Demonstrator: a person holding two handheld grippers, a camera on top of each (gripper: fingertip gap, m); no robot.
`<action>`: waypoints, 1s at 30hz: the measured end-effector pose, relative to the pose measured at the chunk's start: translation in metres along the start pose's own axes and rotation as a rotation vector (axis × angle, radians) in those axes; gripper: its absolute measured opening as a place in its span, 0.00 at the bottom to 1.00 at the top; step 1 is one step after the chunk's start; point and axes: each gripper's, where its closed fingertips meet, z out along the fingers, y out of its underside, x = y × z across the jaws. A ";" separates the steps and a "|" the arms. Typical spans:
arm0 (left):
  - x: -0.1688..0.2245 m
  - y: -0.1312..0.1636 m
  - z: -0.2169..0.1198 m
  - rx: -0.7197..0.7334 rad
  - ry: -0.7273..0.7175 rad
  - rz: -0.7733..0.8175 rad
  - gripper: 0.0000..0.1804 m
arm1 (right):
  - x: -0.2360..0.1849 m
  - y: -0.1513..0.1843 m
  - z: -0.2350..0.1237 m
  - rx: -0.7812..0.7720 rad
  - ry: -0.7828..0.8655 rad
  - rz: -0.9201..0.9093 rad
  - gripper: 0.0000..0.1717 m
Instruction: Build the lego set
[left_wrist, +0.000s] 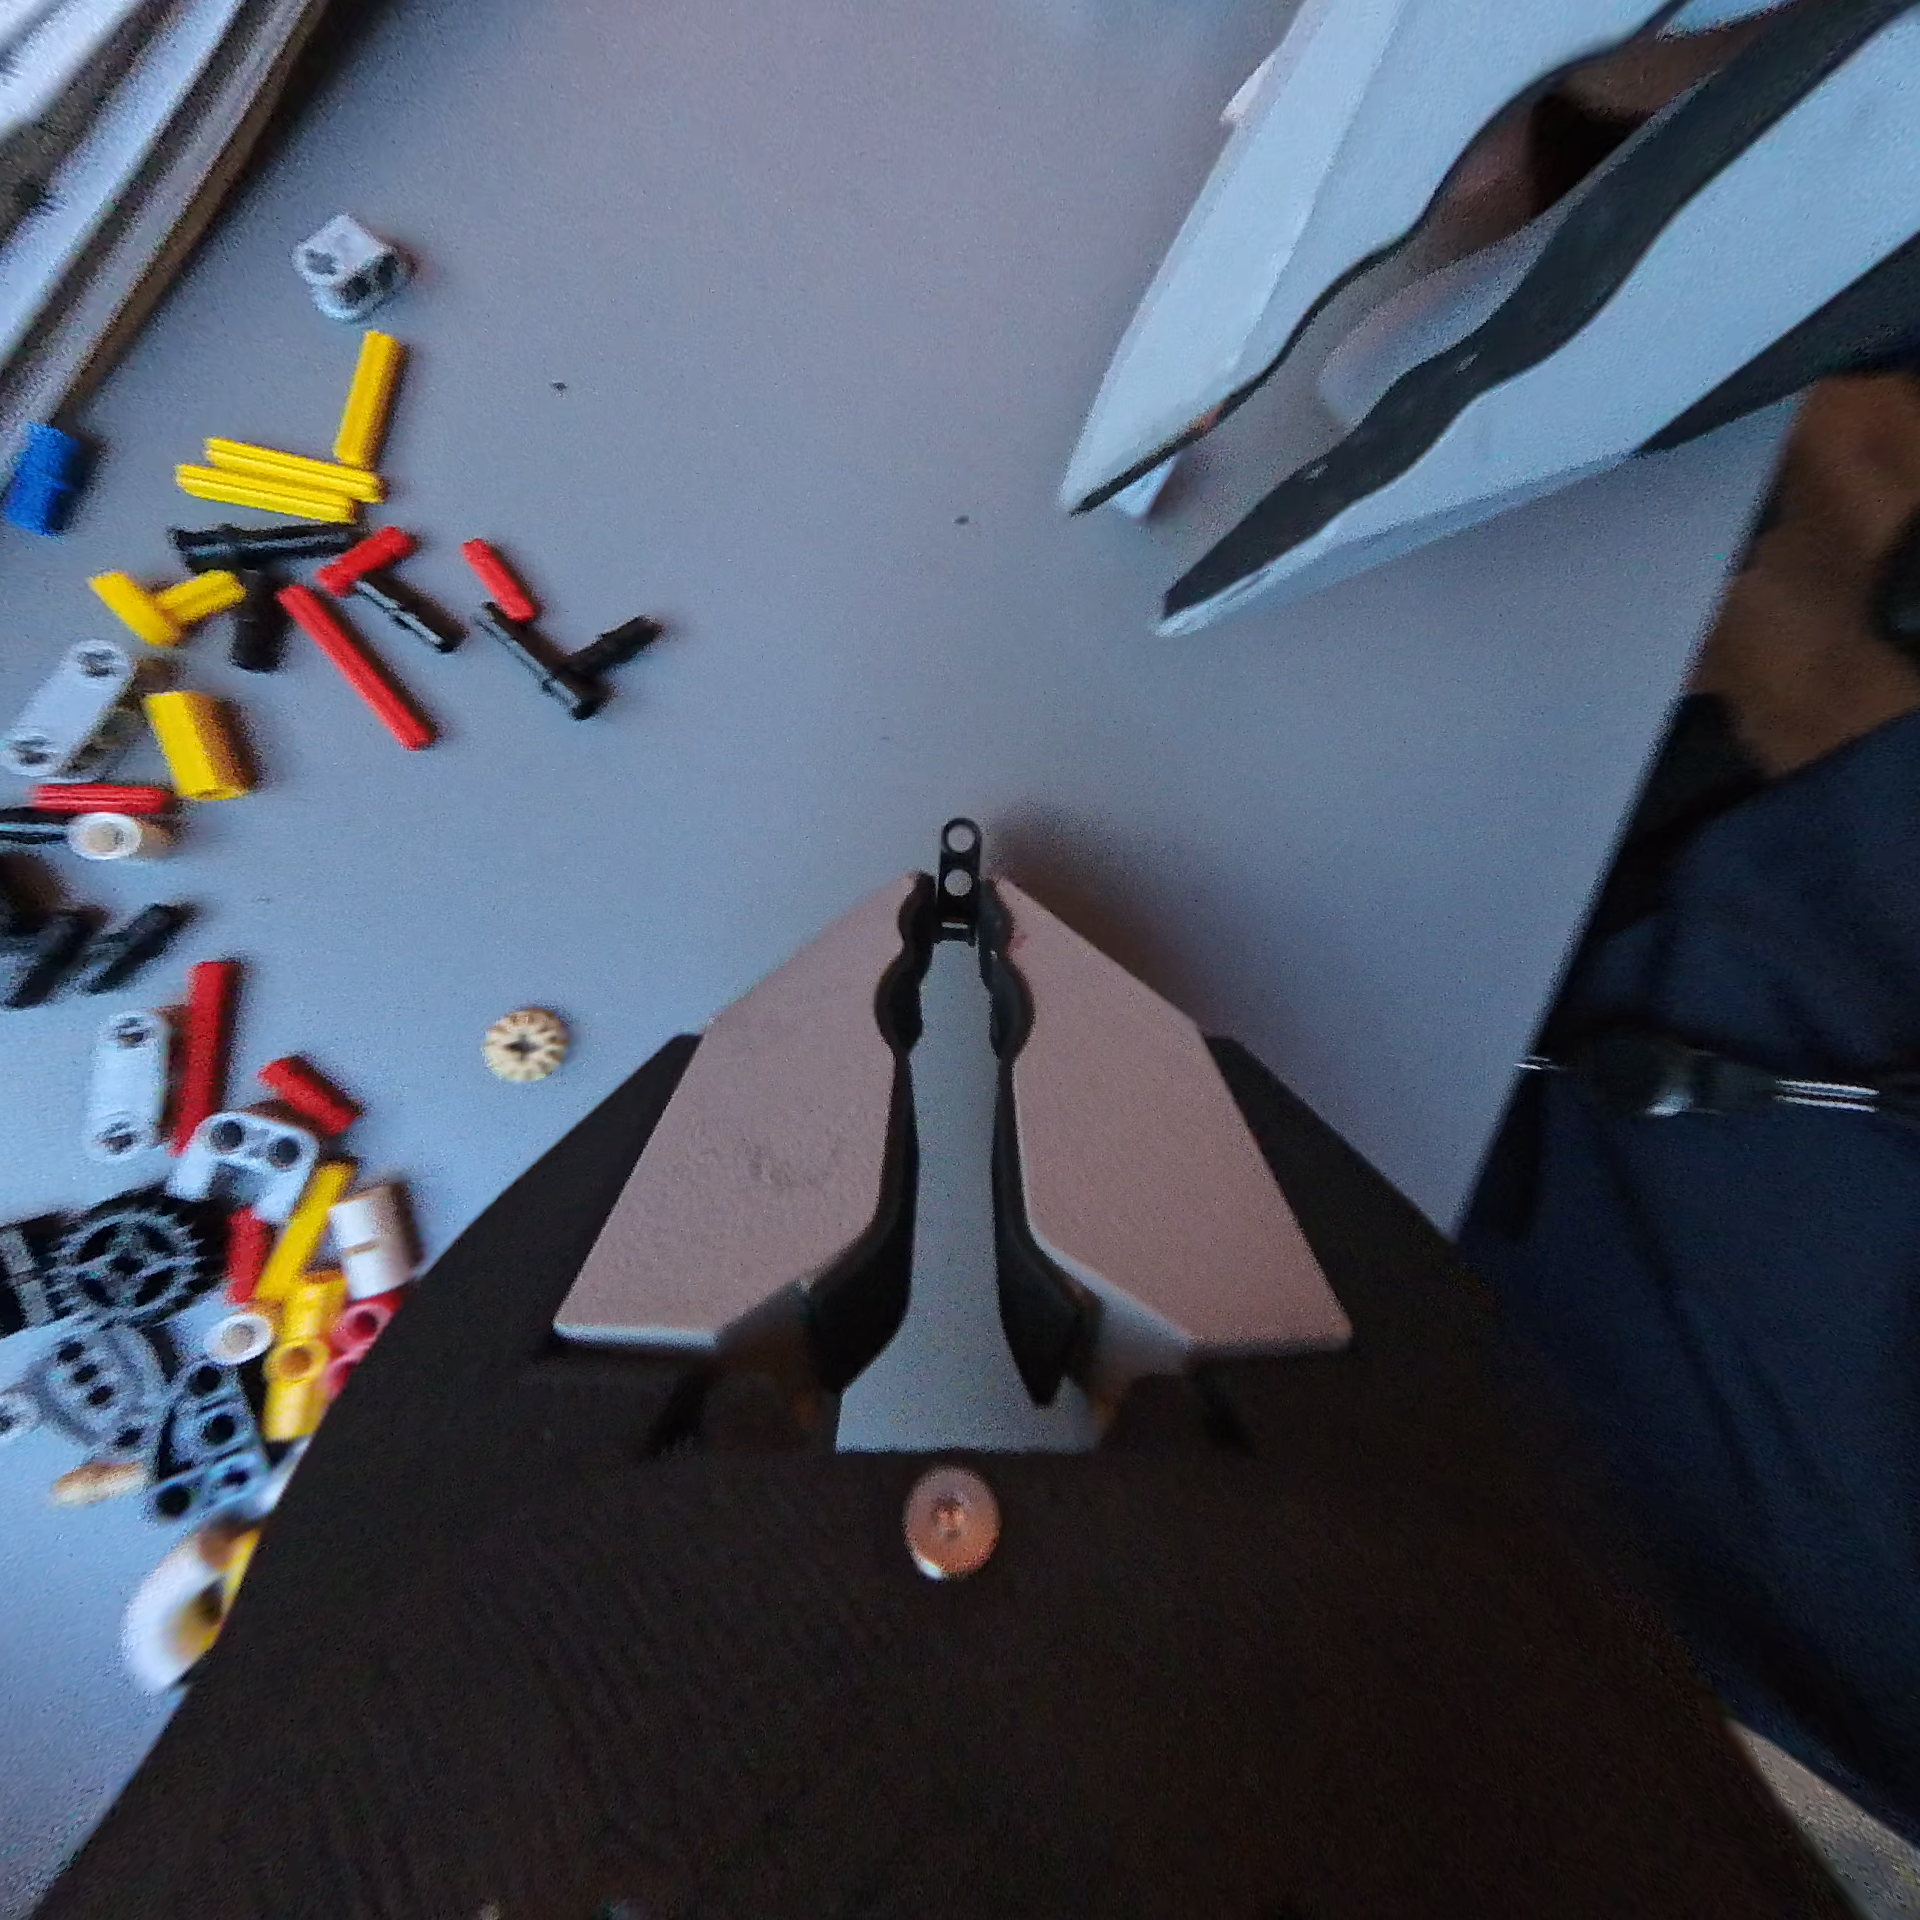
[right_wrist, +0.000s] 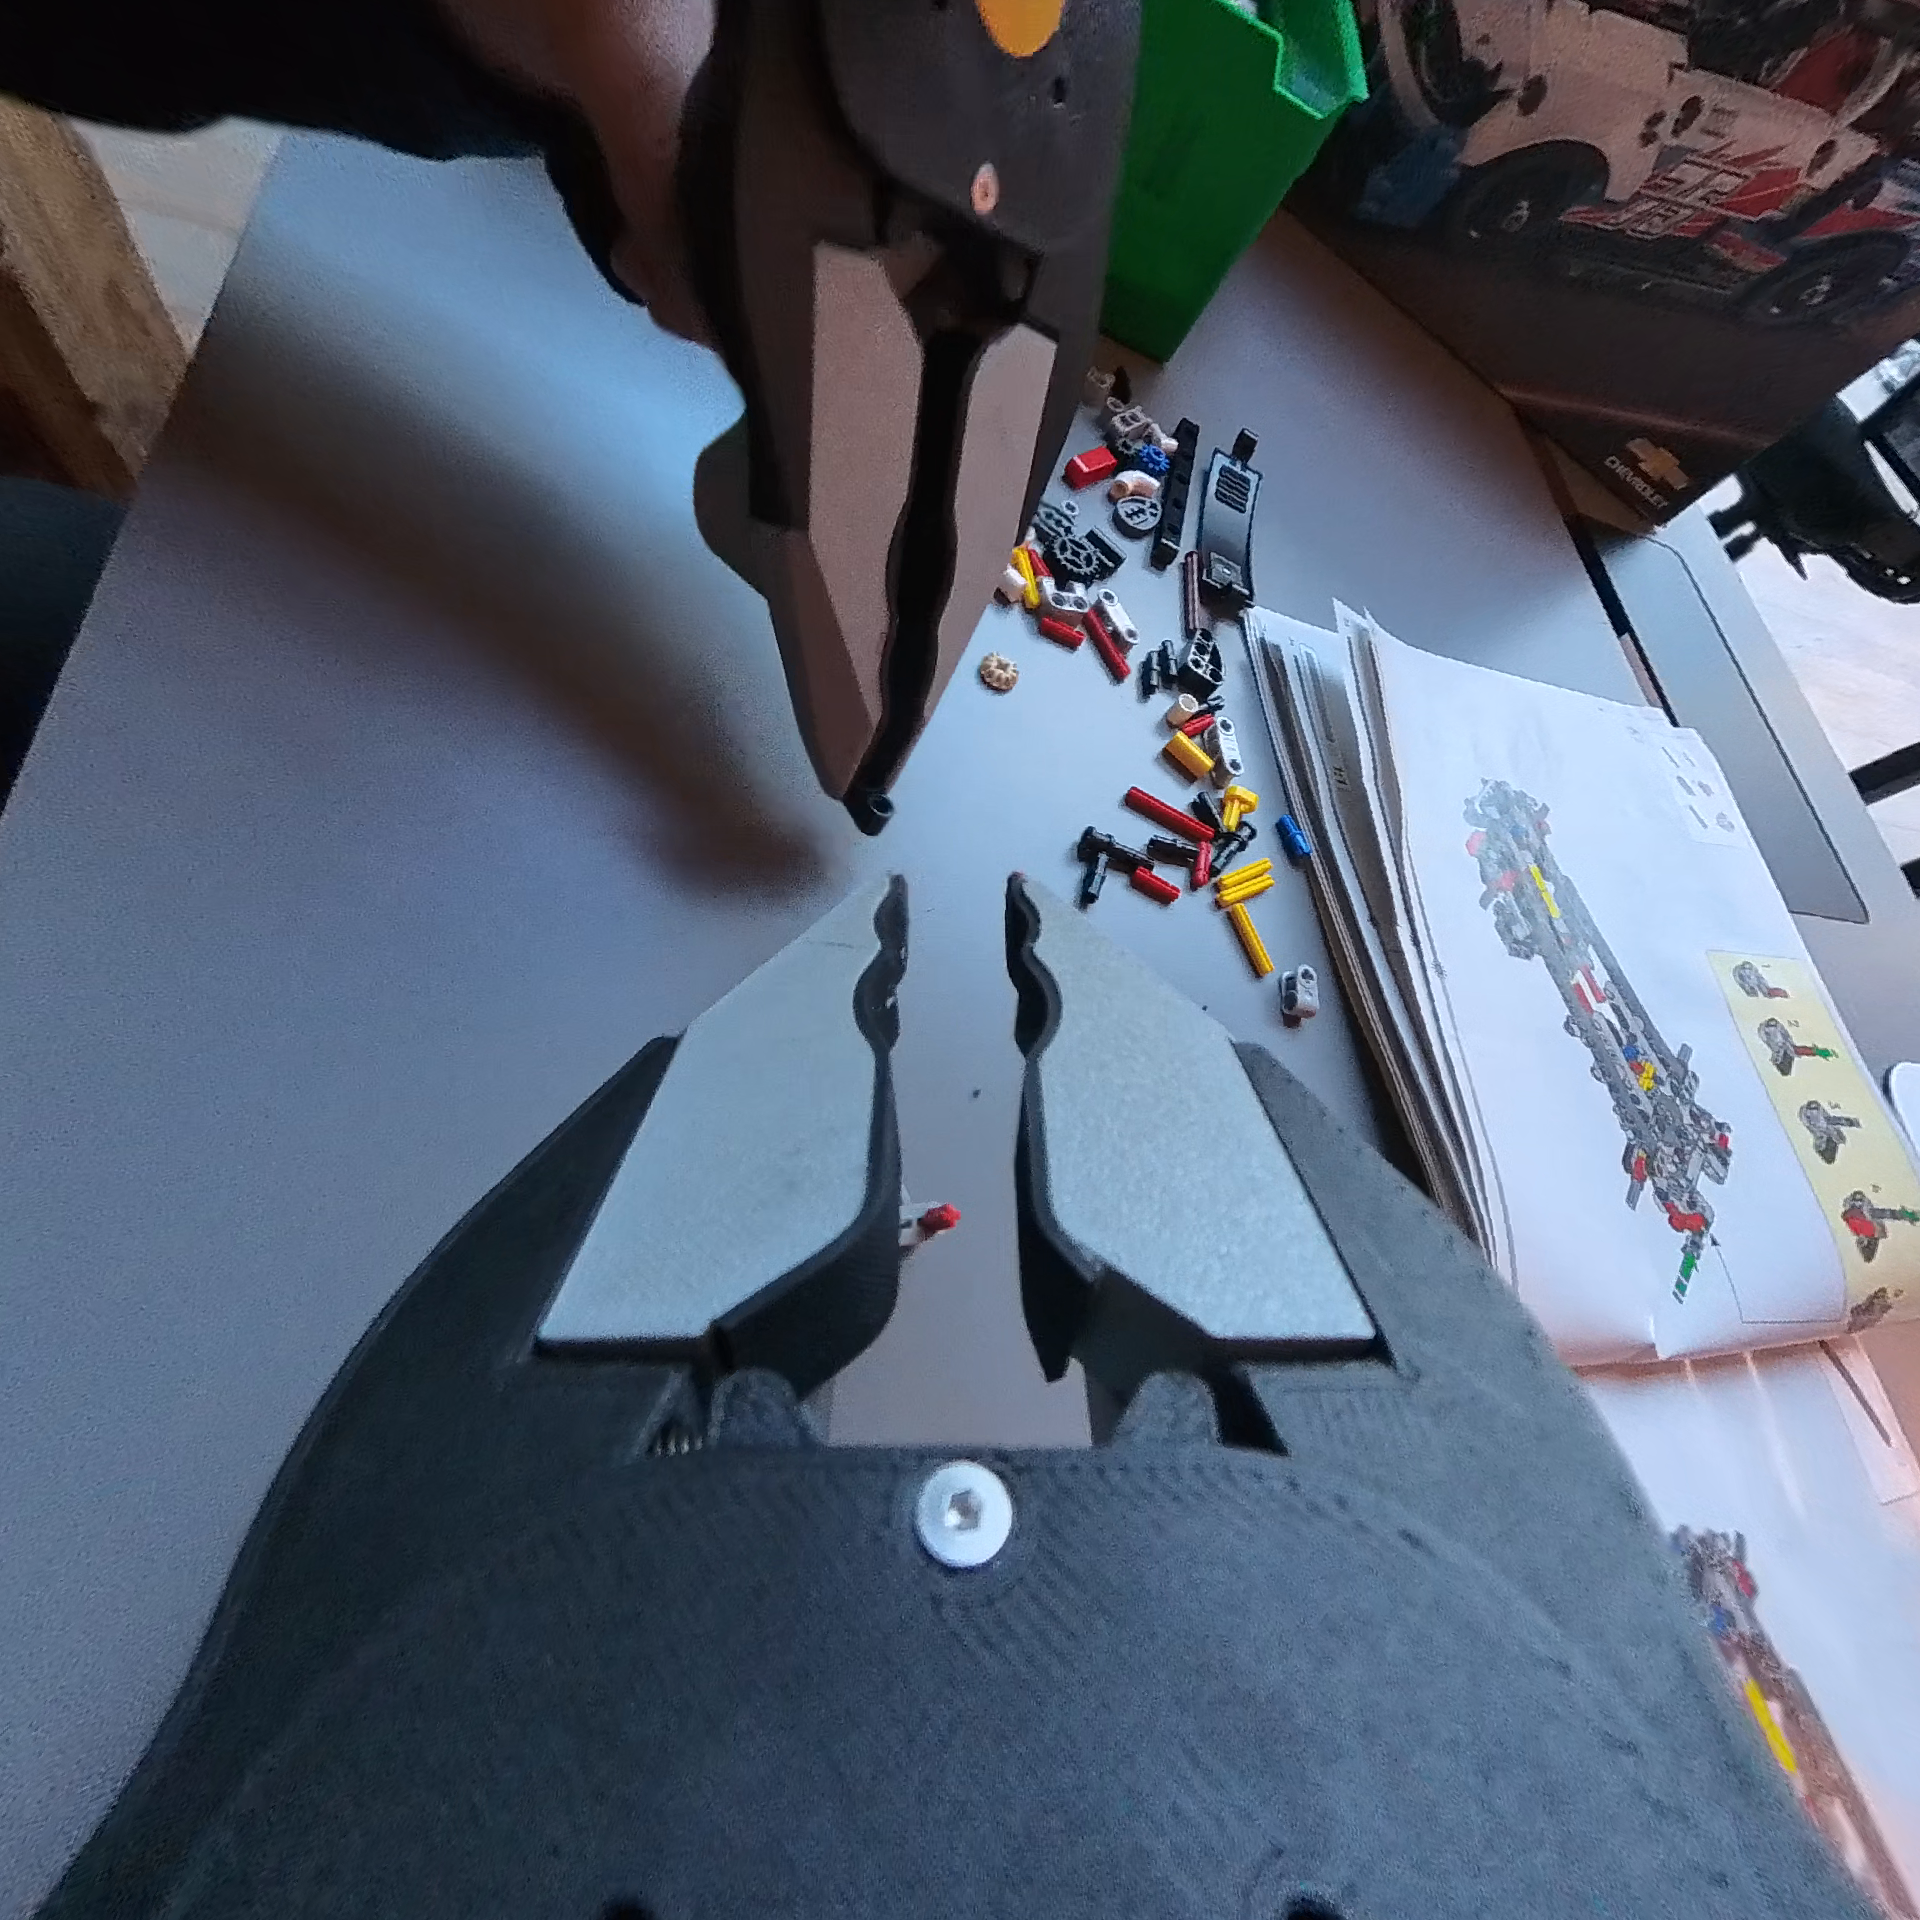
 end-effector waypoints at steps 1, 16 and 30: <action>0.008 0.000 -0.001 0.006 0.068 -0.029 0.03 | -0.003 -0.001 0.000 -0.002 -0.003 -0.020 0.09; 0.065 -0.007 -0.015 0.019 0.615 -0.207 0.03 | -0.049 -0.014 -0.002 0.034 -0.054 -0.326 0.11; 0.047 -0.005 -0.003 -0.027 0.481 -0.158 0.12 | -0.049 -0.006 0.002 -0.023 -0.047 -0.332 0.03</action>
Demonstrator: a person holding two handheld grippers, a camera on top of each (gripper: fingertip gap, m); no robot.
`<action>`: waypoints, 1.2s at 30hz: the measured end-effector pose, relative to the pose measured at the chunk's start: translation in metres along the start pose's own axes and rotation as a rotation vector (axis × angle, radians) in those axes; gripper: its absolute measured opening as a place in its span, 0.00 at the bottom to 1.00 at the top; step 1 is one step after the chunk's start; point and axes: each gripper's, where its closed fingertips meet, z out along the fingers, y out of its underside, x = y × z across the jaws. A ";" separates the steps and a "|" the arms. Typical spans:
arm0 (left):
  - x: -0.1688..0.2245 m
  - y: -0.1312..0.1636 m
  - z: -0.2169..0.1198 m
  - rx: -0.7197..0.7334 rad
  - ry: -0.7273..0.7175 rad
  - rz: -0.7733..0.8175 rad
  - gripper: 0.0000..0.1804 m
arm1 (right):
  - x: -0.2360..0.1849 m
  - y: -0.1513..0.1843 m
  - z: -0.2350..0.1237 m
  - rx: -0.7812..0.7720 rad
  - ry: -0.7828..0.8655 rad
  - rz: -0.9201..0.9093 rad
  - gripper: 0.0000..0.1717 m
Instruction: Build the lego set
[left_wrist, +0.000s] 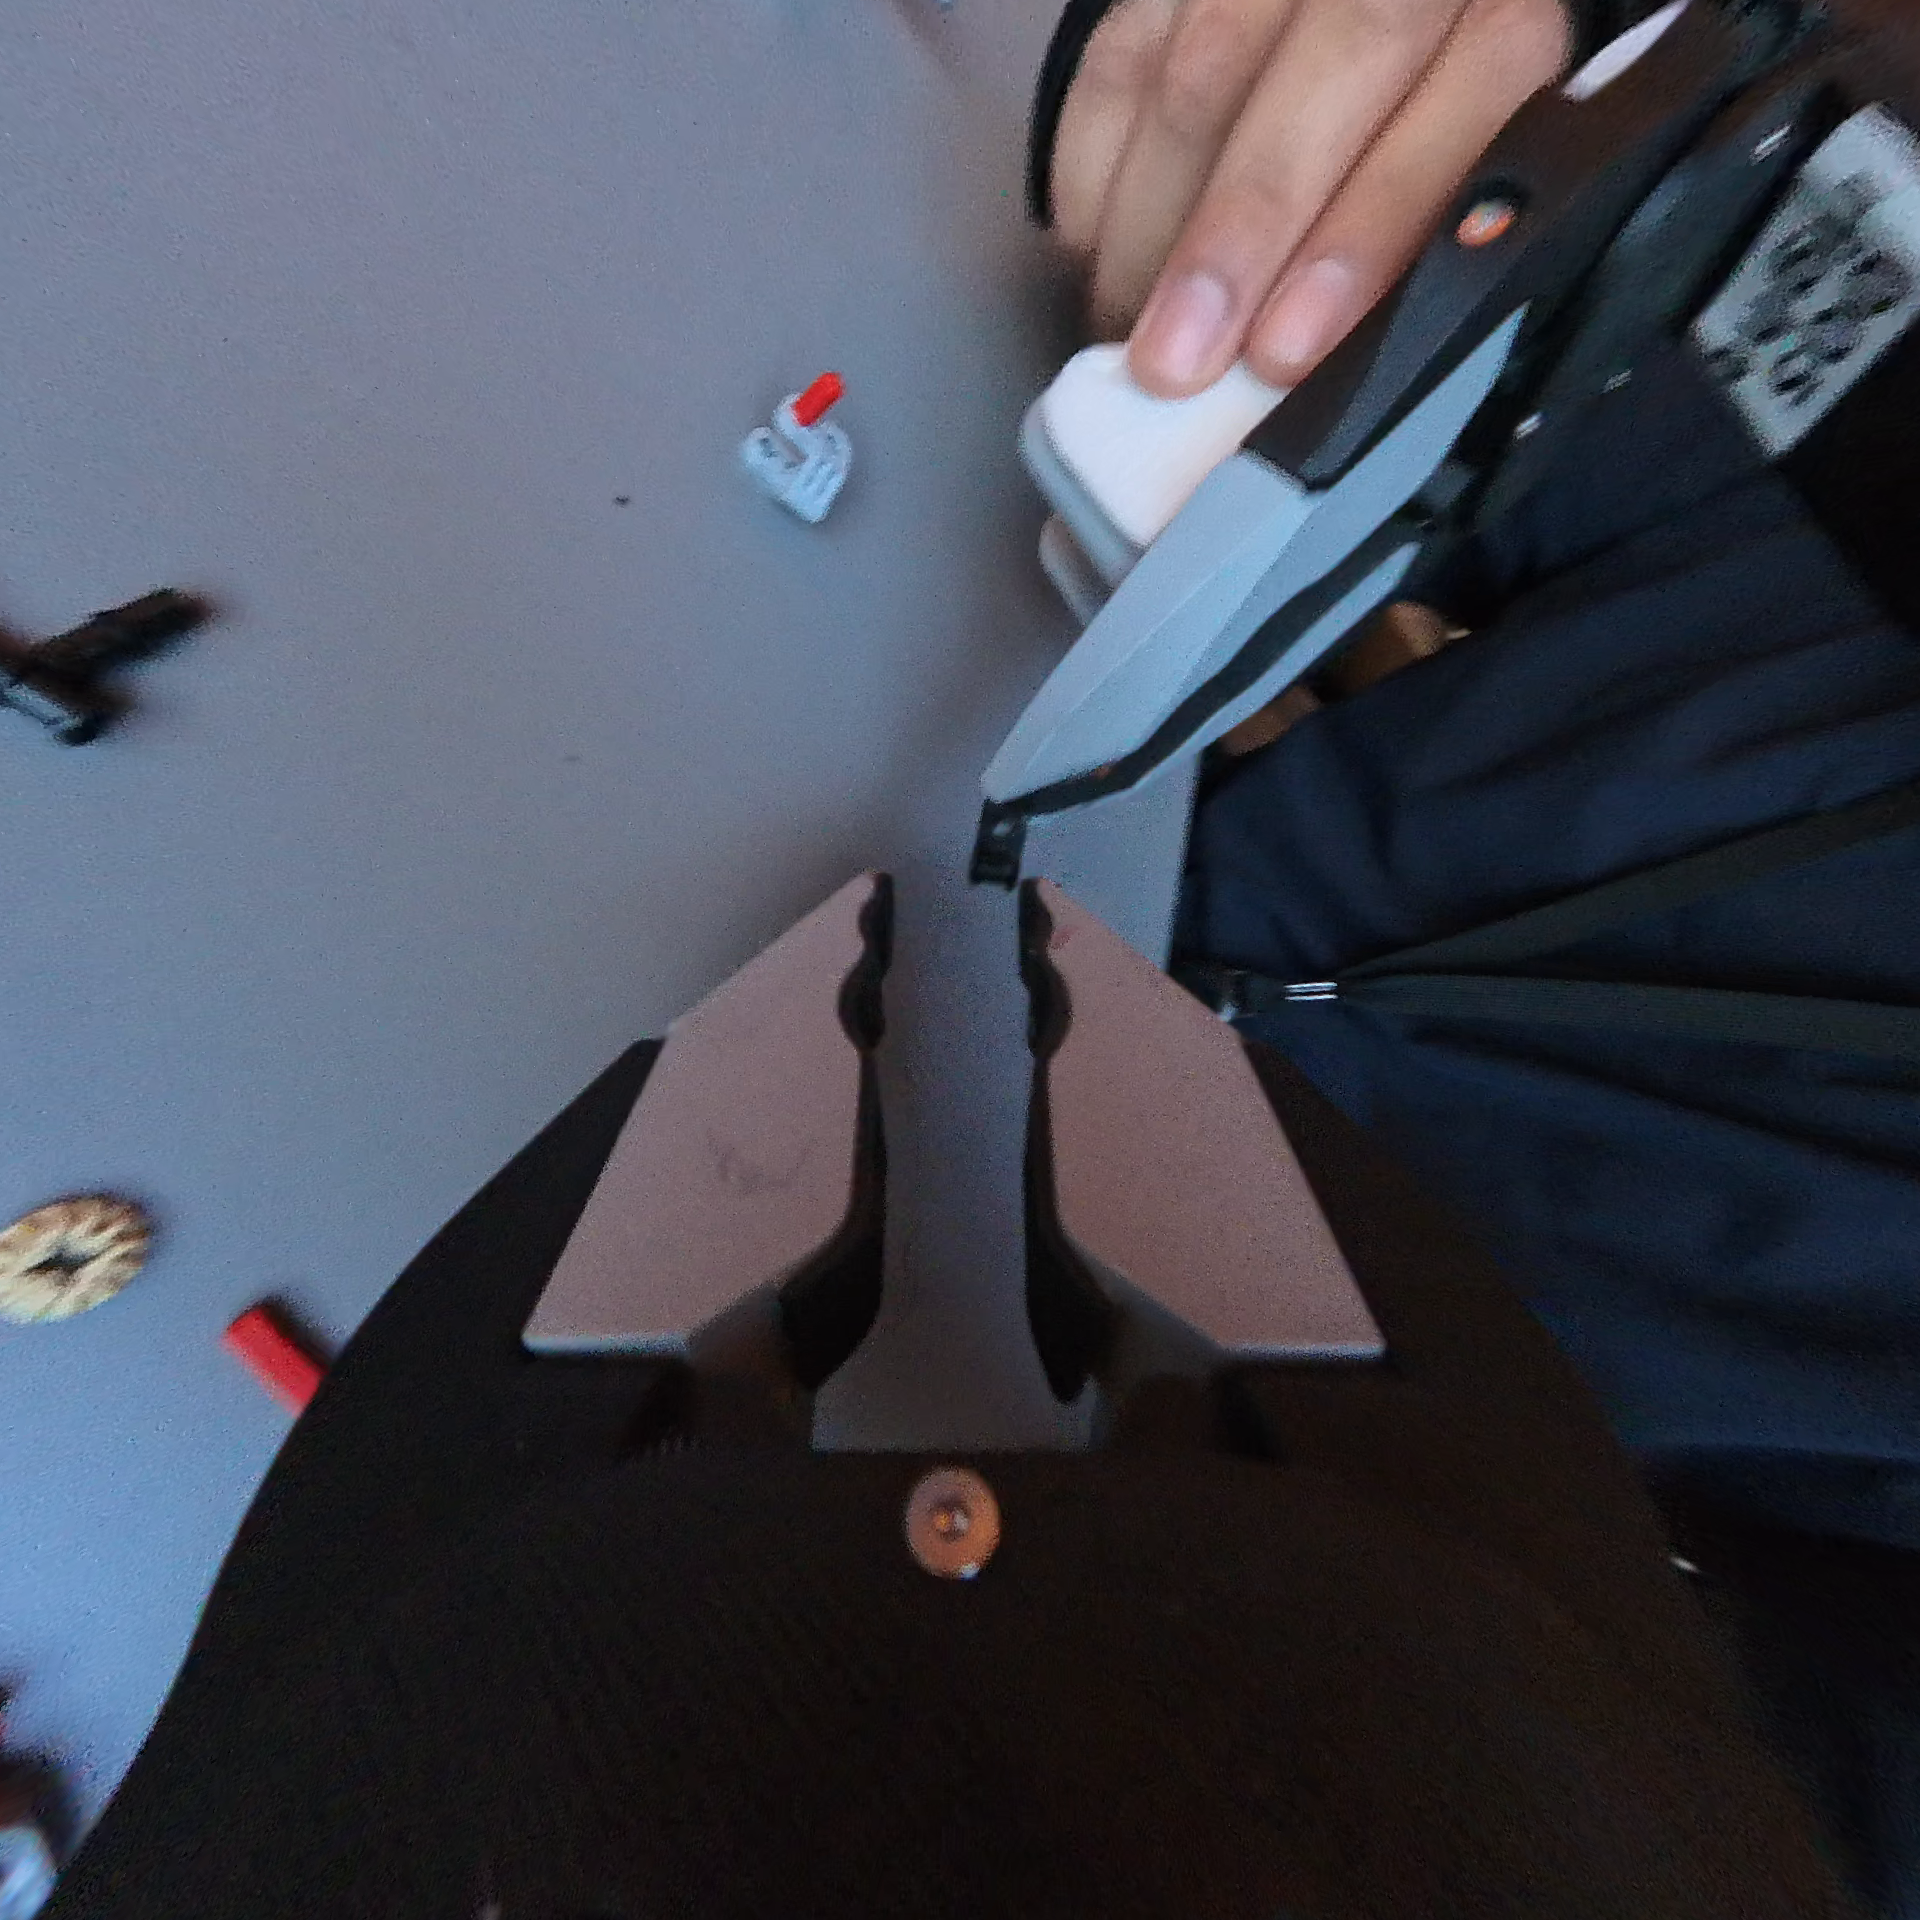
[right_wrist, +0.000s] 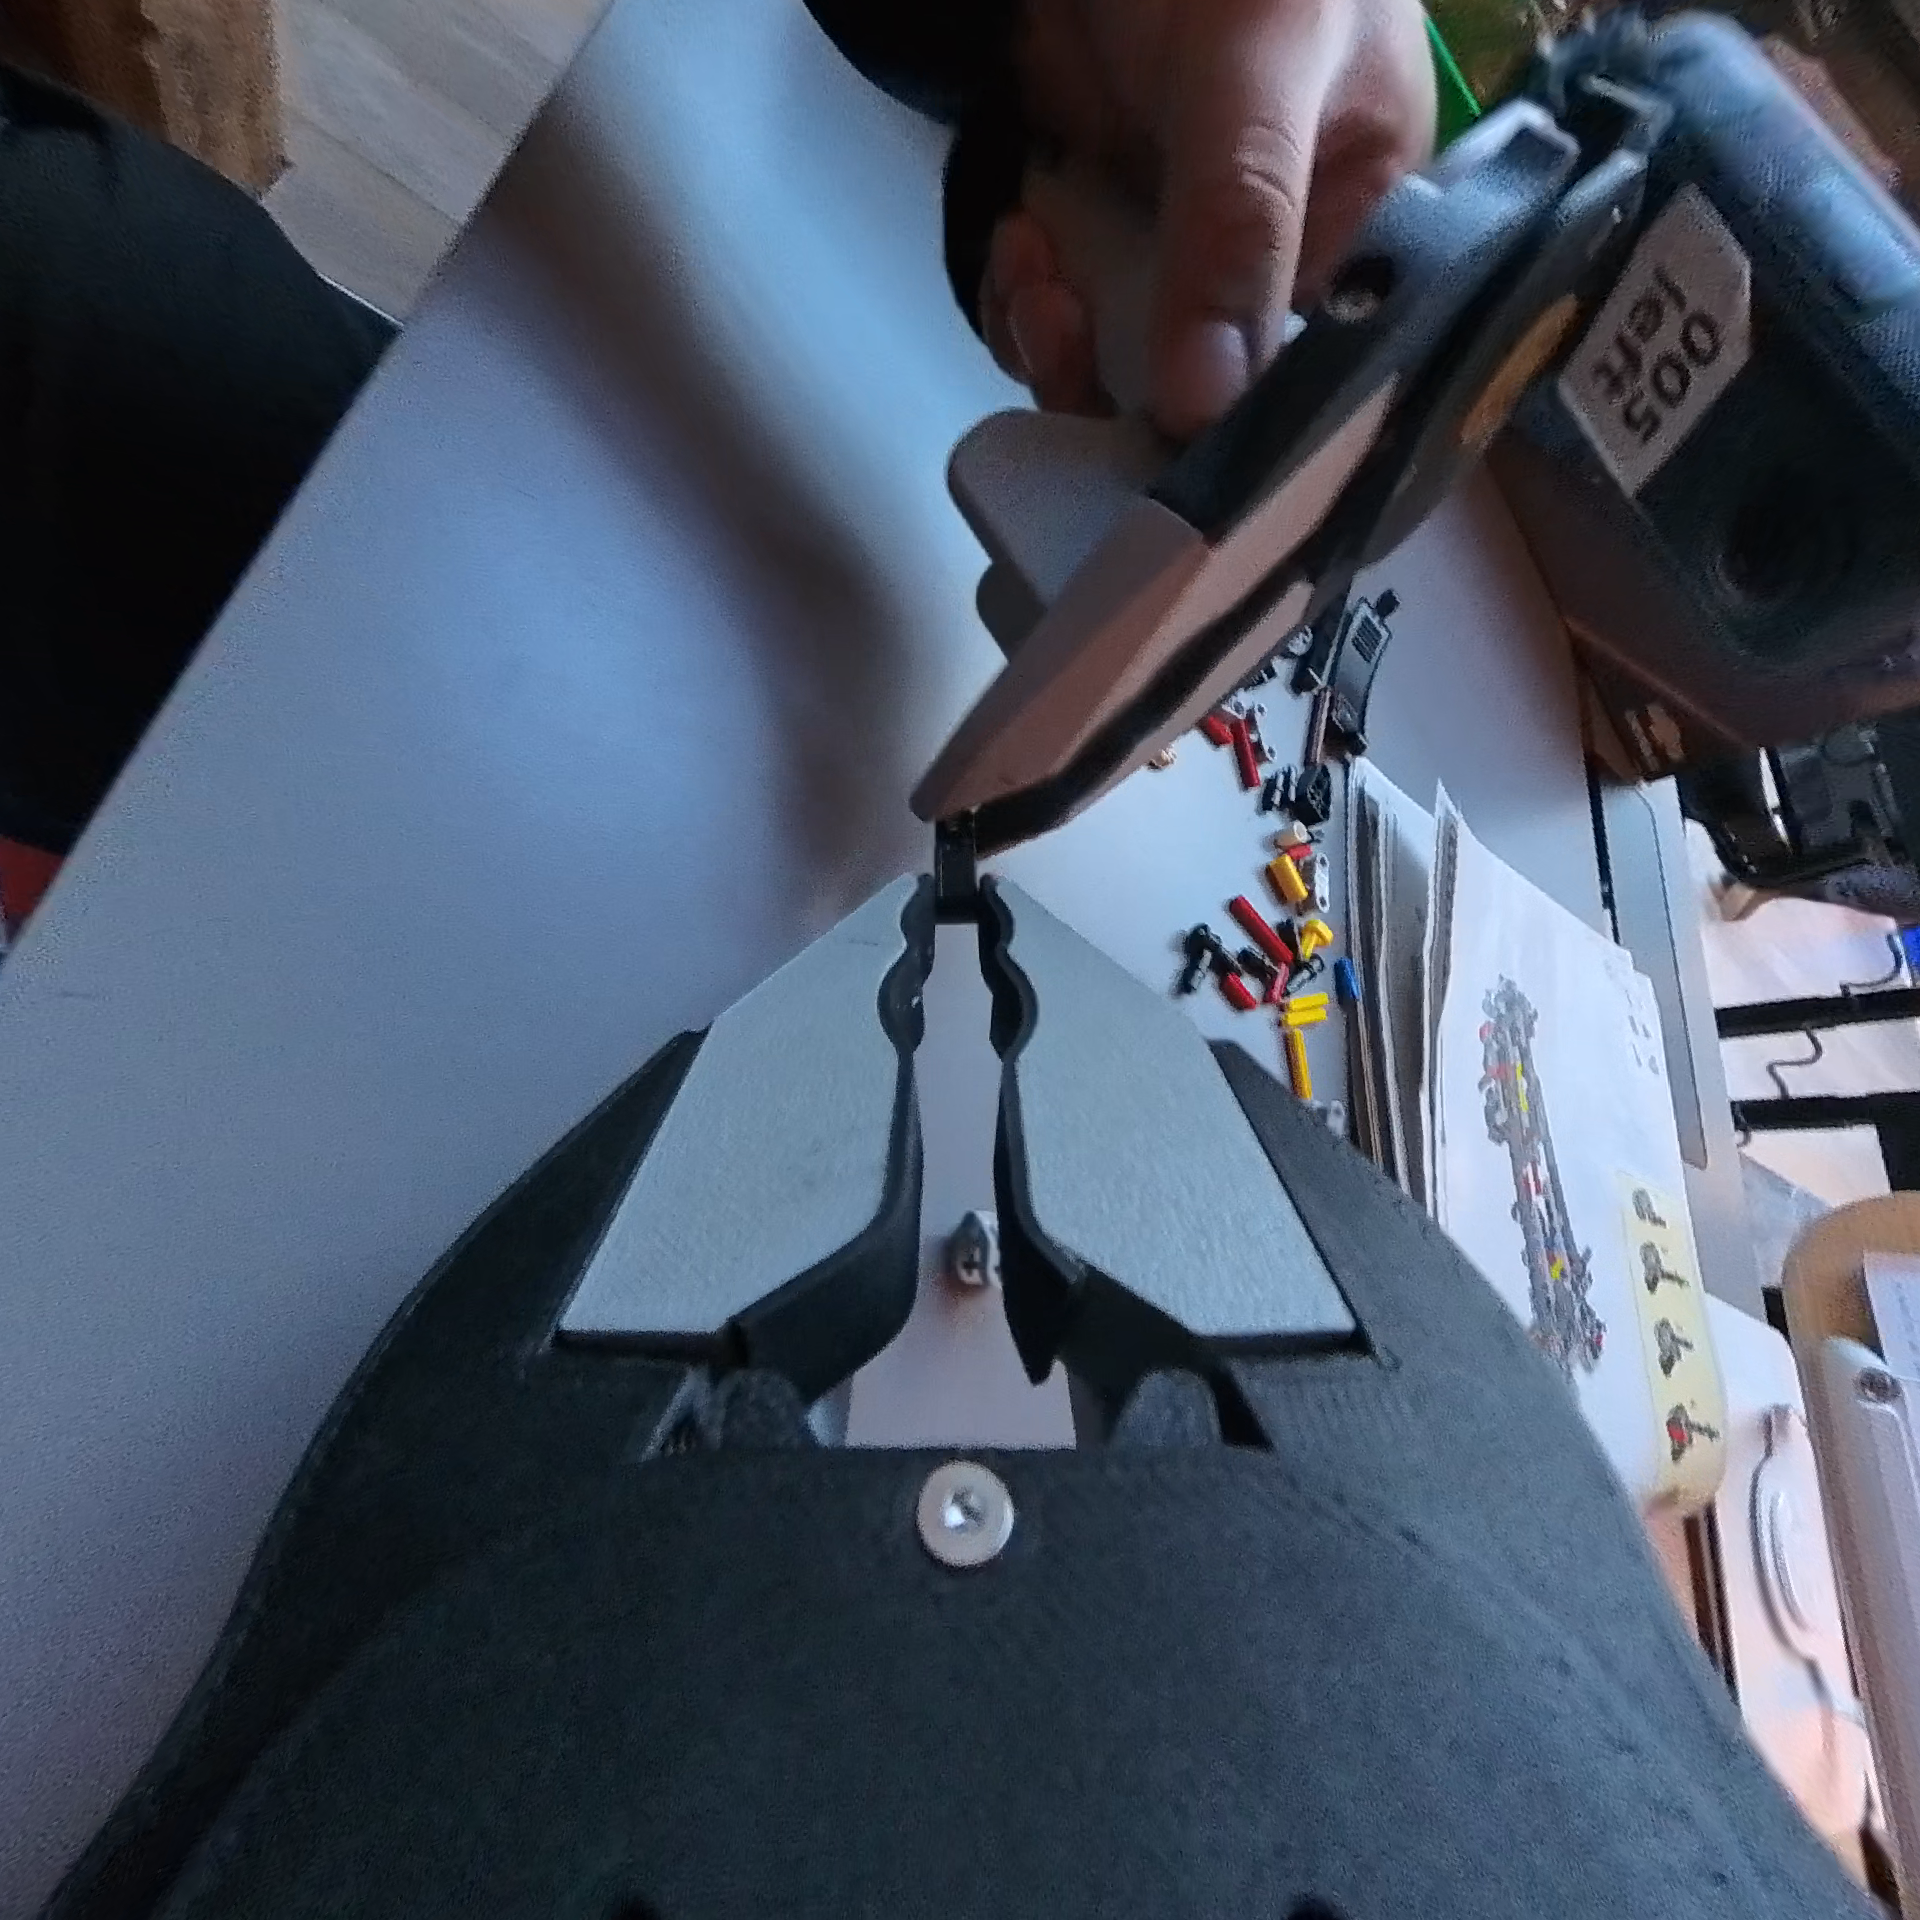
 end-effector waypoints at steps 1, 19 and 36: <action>-0.006 0.000 -0.002 -0.005 -0.058 0.024 0.14 | 0.004 0.002 -0.001 -0.006 0.013 0.013 0.03; -0.034 -0.070 -0.043 0.408 -0.641 0.509 0.07 | 0.084 0.005 -0.092 0.360 0.182 0.517 0.03; -0.013 -0.067 0.027 0.158 -0.444 0.643 0.17 | 0.038 0.071 -0.081 0.066 -0.040 0.576 0.02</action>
